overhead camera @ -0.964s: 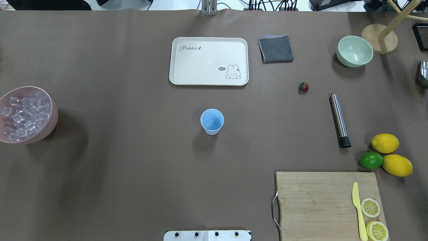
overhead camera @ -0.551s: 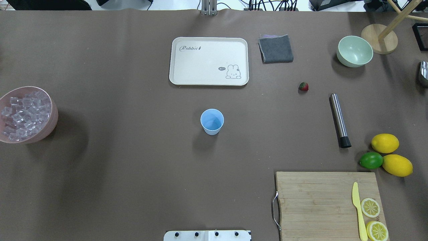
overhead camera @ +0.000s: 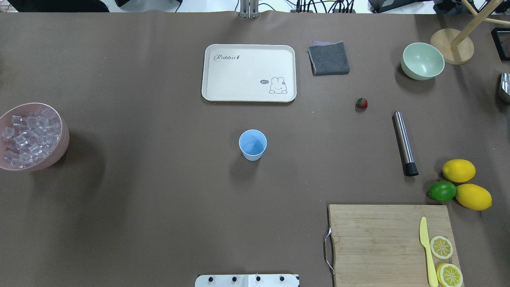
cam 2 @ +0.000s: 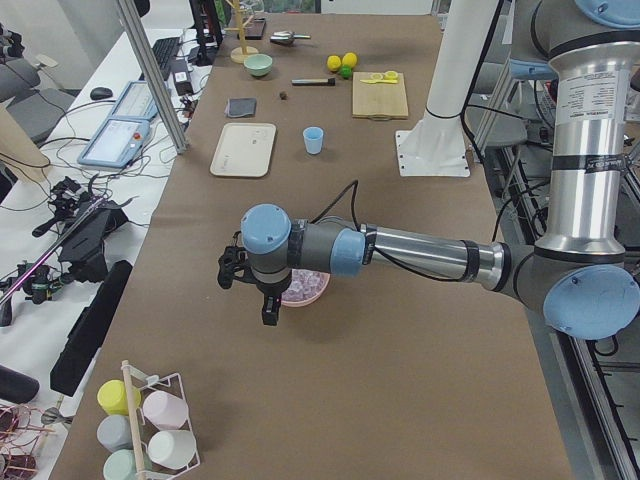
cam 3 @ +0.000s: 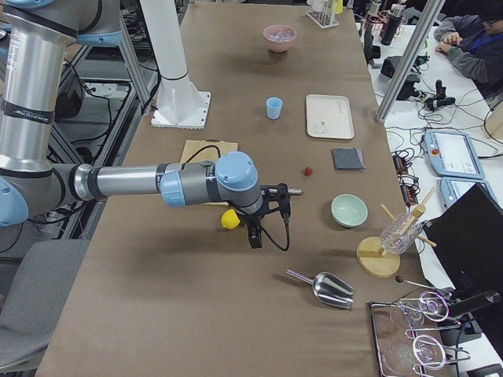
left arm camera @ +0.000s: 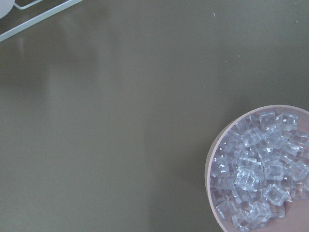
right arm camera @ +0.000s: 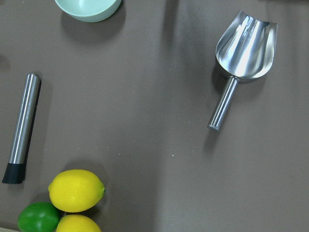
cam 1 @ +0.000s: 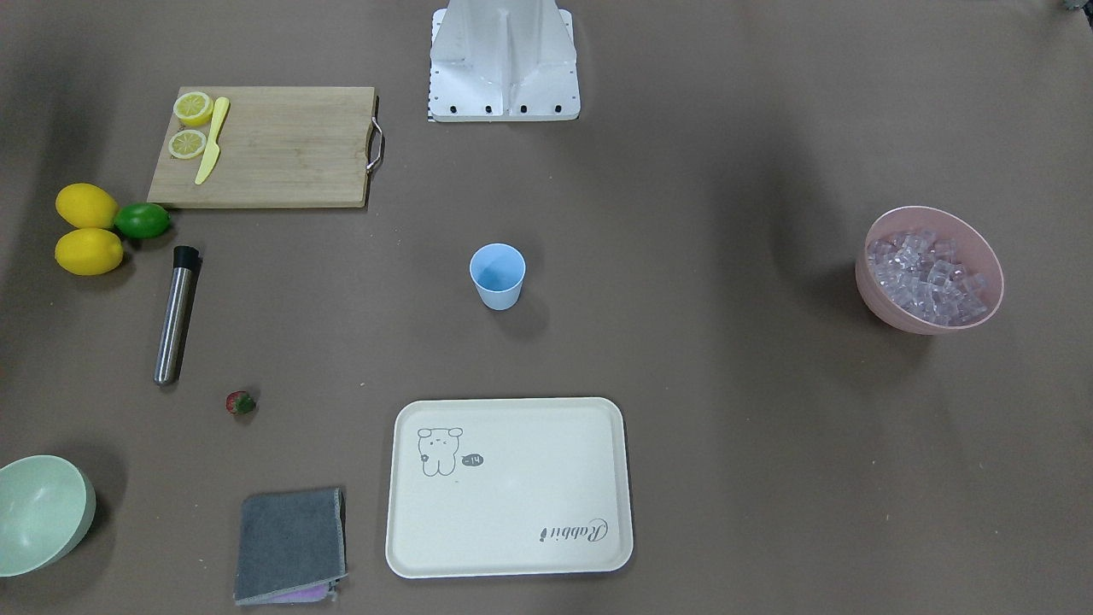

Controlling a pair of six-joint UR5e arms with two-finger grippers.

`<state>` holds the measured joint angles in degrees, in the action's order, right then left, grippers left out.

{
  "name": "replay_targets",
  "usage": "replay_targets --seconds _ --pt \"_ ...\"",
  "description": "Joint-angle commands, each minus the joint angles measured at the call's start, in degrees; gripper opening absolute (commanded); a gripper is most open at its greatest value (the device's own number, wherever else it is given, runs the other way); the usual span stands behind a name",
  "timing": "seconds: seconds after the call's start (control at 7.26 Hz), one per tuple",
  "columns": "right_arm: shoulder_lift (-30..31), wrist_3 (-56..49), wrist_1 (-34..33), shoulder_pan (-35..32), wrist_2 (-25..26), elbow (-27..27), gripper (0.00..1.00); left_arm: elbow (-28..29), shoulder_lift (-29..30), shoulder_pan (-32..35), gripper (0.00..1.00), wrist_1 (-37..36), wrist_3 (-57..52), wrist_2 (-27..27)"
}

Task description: Mash ice and strawberries in cup

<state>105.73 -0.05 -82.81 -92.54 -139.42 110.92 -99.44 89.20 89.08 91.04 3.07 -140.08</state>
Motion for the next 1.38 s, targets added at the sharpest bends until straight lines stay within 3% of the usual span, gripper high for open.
replay_targets --seconds 0.0,0.28,0.41,0.69,0.83,1.24 --pt "0.3 0.3 2.4 0.0 -0.7 -0.6 1.00 -0.1 0.1 0.0 0.99 8.7 0.0 0.1" --pt "-0.3 0.4 3.2 0.0 -0.6 -0.4 1.00 4.2 0.3 -0.2 0.99 21.8 0.2 0.1" --pt "-0.5 0.5 3.3 0.0 -0.6 -0.4 1.00 5.8 2.5 -3.1 0.96 23.6 -0.5 1.4" --pt "-2.5 3.9 3.2 0.8 -0.7 0.2 1.00 5.8 1.4 -4.3 0.98 25.7 -1.2 7.9" --pt "-3.4 6.3 3.2 2.4 -0.5 0.5 1.00 5.4 1.1 -5.5 0.98 25.7 -0.4 8.4" --pt "-3.4 10.3 3.9 4.5 -0.5 1.9 1.00 3.6 1.0 -11.5 0.98 27.3 15.0 8.5"
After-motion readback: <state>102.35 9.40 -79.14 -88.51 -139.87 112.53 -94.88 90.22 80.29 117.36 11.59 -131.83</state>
